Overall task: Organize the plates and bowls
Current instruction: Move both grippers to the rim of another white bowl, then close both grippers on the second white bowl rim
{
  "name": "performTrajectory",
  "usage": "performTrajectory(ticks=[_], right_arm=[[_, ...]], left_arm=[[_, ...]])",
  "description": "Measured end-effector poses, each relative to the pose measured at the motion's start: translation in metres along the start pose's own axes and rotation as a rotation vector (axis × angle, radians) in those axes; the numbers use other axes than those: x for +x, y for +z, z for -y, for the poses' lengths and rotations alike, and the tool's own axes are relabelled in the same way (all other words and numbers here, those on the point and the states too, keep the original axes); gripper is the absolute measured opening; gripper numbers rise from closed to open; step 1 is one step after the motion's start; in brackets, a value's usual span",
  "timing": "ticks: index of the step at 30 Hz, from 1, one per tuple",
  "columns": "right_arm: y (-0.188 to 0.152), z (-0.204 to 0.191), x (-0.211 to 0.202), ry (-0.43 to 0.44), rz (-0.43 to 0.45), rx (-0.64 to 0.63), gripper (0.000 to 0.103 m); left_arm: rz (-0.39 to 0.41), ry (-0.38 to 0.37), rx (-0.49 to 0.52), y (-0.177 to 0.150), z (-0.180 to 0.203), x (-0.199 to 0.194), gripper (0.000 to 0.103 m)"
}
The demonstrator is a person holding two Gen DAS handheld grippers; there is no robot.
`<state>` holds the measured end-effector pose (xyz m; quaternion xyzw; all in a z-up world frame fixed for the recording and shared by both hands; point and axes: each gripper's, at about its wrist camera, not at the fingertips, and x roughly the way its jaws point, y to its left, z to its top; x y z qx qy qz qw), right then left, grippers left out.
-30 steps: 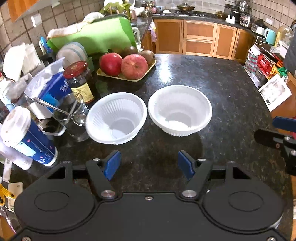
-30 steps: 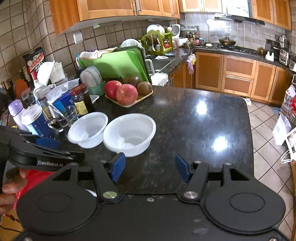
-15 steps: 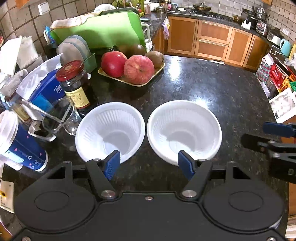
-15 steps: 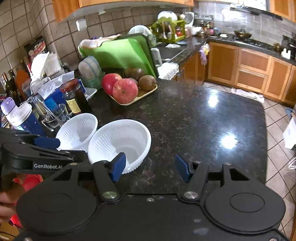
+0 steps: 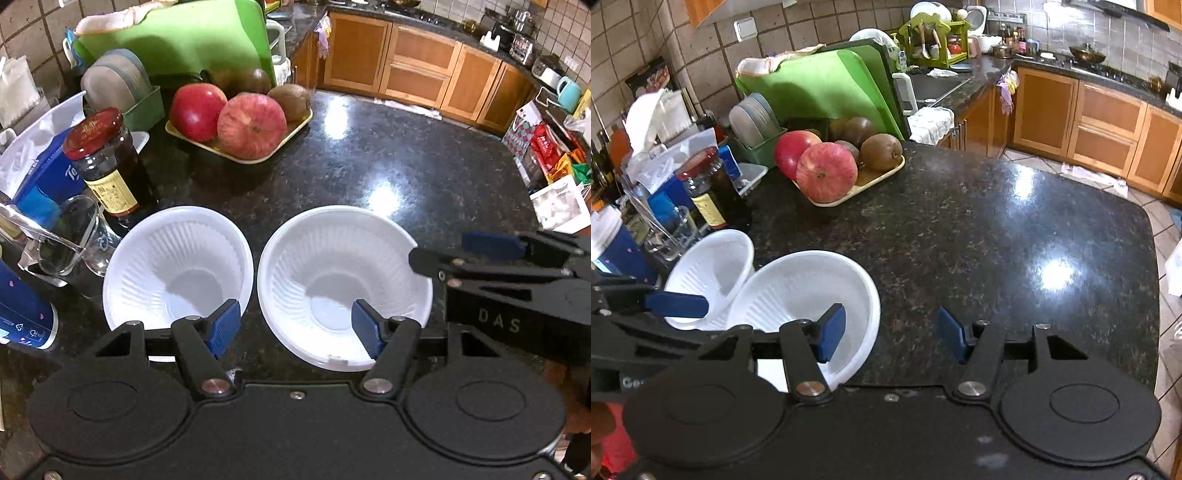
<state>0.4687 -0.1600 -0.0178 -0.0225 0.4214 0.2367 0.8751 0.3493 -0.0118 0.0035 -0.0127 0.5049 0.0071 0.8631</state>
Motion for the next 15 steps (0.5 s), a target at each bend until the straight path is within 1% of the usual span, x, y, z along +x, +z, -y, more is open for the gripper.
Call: performTrajectory(ticks=[1,3,6,8,10,11,13,15], right_arm=[[0.001,0.0,0.002,0.0,-0.005,-0.003,0.059],[0.002,0.002,0.007,0.012,-0.017,-0.002,0.052],[0.003,0.003,0.016,0.02,-0.04,-0.004,0.05],[0.004,0.002,0.022,0.024,-0.052,-0.015,0.045],[0.005,0.001,0.029,0.022,-0.065,-0.032,0.045],[0.004,0.0,0.032,0.019,-0.067,-0.036,0.045],[0.004,-0.002,0.037,0.014,-0.07,-0.047,0.04],[0.004,-0.002,0.041,0.022,-0.08,-0.051,0.027]], left_arm=[[-0.006,0.001,-0.003,0.0,0.0,0.002,0.066],[-0.022,-0.002,-0.008,0.0,0.0,0.007,0.064],[-0.042,-0.014,-0.01,0.001,0.003,0.015,0.06],[-0.049,-0.012,-0.002,0.001,0.006,0.019,0.057],[-0.058,-0.016,0.005,0.002,0.008,0.022,0.052],[-0.063,-0.021,0.006,0.002,0.008,0.024,0.052],[-0.065,-0.024,0.003,0.003,0.008,0.026,0.051],[-0.066,-0.018,0.01,0.002,0.01,0.028,0.049]])
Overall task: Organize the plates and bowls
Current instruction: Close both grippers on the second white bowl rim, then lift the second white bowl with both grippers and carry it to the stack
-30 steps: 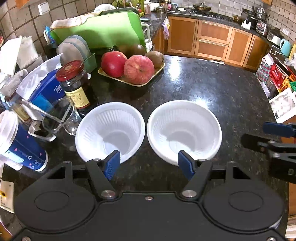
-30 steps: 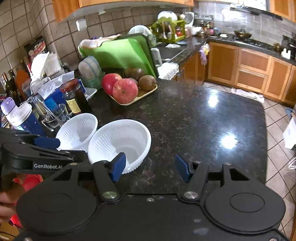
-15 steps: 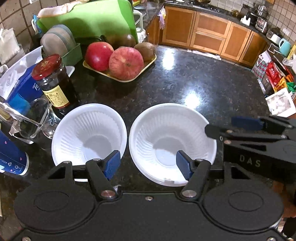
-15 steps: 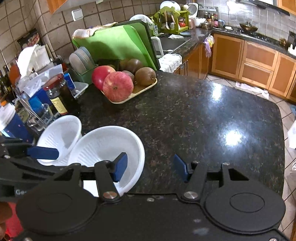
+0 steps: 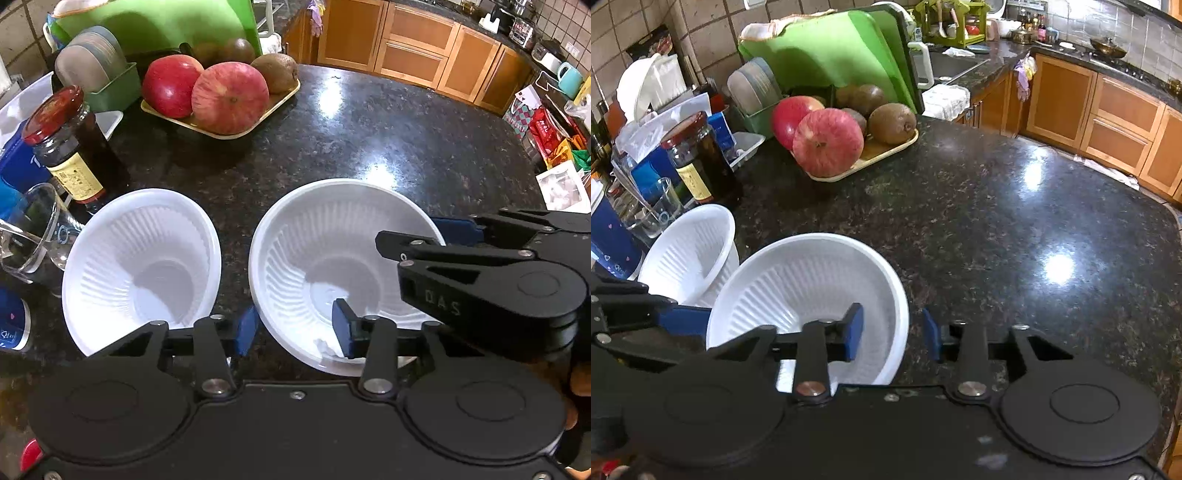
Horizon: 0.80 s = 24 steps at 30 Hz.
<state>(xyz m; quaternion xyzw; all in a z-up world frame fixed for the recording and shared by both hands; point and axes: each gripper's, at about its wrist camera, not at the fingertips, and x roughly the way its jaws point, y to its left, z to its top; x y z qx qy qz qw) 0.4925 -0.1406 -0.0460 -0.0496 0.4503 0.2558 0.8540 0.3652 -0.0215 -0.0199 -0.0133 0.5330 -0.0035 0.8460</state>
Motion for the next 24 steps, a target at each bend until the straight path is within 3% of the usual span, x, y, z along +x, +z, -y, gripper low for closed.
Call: performTrajectory(ticks=[4,10,24], right_arm=[[-0.004,0.0,0.0,-0.016,-0.005,-0.006,0.016],[-0.019,0.004,-0.018,-0.018,-0.005,0.017,0.015],[-0.083,-0.007,-0.094,-0.089,0.05,0.071,0.016]], left_arm=[[0.002,0.011,0.007,-0.001,-0.001,0.002,0.044],[-0.013,-0.01,0.025,-0.007,-0.002,-0.004,0.031],[0.067,-0.035,0.207,-0.051,0.034,-0.05,0.03]])
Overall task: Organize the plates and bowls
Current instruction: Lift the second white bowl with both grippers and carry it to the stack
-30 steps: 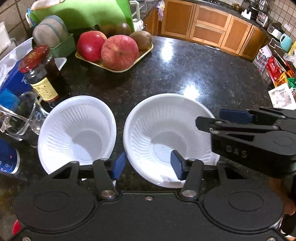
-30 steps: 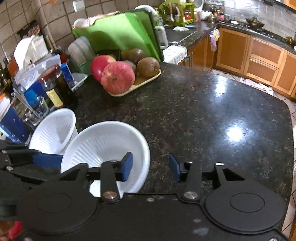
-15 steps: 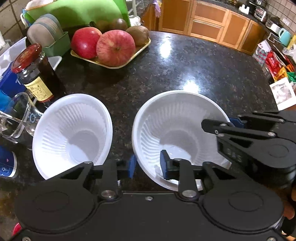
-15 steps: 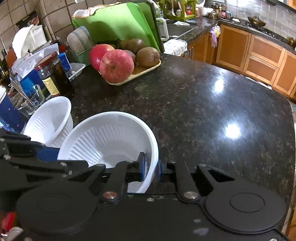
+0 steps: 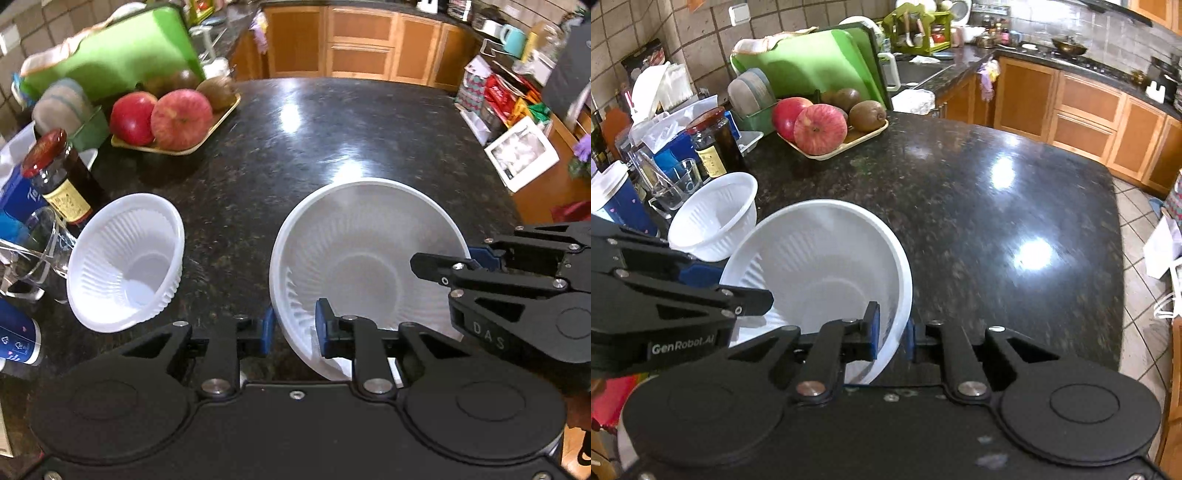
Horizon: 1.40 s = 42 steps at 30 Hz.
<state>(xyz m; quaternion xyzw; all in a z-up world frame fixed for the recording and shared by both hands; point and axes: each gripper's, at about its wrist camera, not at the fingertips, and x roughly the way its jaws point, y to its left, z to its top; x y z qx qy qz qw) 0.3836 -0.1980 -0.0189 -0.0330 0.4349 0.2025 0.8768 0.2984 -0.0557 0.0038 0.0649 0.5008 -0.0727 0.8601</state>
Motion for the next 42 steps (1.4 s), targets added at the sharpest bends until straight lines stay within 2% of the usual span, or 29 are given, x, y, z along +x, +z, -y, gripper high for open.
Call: performTrajectory(ticks=[13,21,25,32,42], right_arm=[[-0.04,-0.022,-0.065,-0.05,0.084,0.066,0.016],[-0.055,-0.061,-0.109,-0.056,0.148,0.025,0.017],[-0.063,-0.081,-0.118,-0.037,0.156,0.029,0.017],[-0.084,-0.108,-0.121,-0.007,0.128,0.052,0.017],[-0.114,-0.12,-0.107,-0.022,0.048,0.114,0.017]], left_arm=[[0.08,-0.033,0.102,-0.03,0.016,-0.041,0.03],[0.144,-0.047,0.122,-0.05,0.0,-0.076,0.03],[0.163,-0.053,0.128,-0.063,-0.015,-0.09,0.03],[0.146,-0.07,0.167,-0.092,-0.03,-0.099,0.03],[0.052,-0.129,0.196,-0.109,-0.036,-0.08,0.03]])
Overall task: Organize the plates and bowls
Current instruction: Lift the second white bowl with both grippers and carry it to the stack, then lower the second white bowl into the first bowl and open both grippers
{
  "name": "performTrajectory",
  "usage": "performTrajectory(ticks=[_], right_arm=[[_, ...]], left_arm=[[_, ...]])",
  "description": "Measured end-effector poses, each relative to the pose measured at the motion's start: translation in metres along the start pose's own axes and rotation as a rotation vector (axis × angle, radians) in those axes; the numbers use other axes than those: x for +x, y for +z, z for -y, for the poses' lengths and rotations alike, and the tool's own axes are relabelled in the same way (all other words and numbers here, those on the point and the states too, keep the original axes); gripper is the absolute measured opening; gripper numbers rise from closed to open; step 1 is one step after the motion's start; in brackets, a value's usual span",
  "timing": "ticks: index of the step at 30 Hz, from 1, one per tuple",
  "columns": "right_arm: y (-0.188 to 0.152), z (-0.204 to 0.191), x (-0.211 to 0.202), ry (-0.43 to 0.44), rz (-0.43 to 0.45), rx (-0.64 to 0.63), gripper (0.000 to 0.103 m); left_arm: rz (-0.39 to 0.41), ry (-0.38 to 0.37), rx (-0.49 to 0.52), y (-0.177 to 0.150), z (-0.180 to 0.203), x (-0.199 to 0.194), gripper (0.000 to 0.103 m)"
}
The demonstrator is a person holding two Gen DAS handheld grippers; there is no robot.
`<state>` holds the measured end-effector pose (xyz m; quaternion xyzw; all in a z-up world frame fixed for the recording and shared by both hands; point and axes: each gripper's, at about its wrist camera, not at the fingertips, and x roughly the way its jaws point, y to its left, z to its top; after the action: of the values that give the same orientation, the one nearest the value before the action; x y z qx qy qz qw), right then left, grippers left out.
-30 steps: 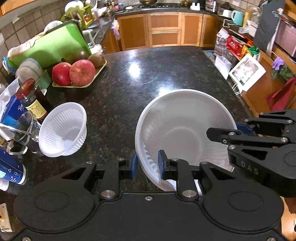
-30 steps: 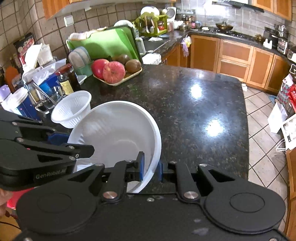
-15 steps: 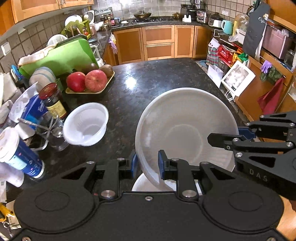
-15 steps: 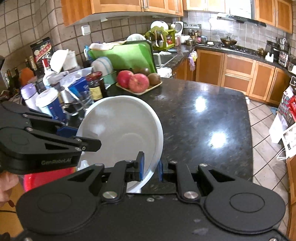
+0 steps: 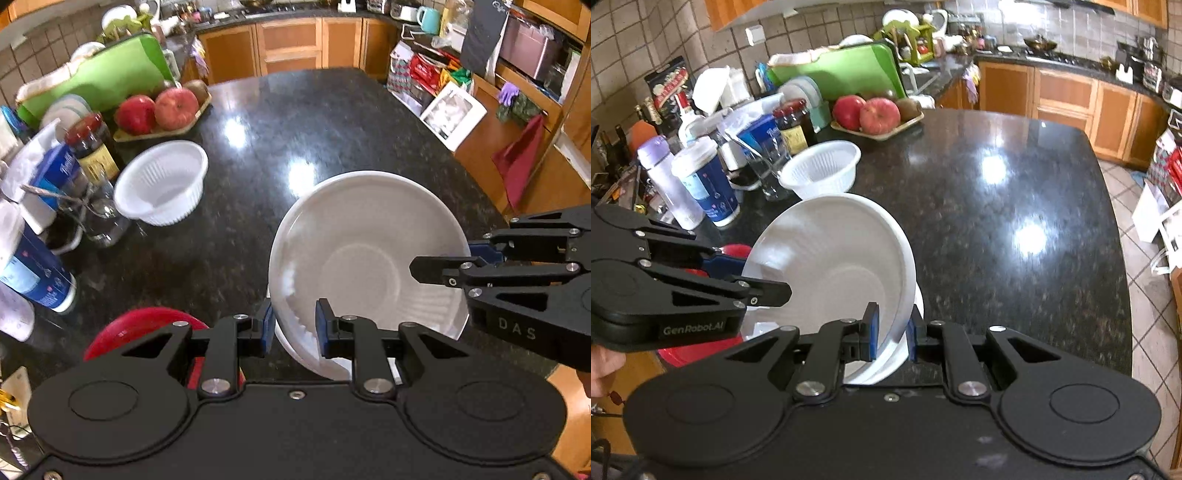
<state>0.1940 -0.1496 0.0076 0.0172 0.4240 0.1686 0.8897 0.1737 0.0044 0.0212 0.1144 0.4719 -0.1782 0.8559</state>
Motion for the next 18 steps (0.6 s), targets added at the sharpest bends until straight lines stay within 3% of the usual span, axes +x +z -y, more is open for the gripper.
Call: performTrajectory(ticks=[5,7,10,18], right_arm=[[-0.005,0.0,0.007,-0.014,-0.022,0.021,0.019],[-0.004,0.0,0.009,-0.03,-0.018,0.033,0.02],[-0.003,0.001,0.011,-0.045,-0.01,0.037,0.027],[0.003,0.005,0.013,-0.058,0.009,0.051,0.032]], left_arm=[[-0.016,-0.021,0.001,-0.003,0.0,0.007,0.032],[-0.005,-0.02,0.001,-0.003,-0.001,0.008,0.042],[0.007,-0.017,-0.016,-0.003,-0.004,0.007,0.049],[0.027,-0.001,-0.046,-0.002,-0.01,0.009,0.049]])
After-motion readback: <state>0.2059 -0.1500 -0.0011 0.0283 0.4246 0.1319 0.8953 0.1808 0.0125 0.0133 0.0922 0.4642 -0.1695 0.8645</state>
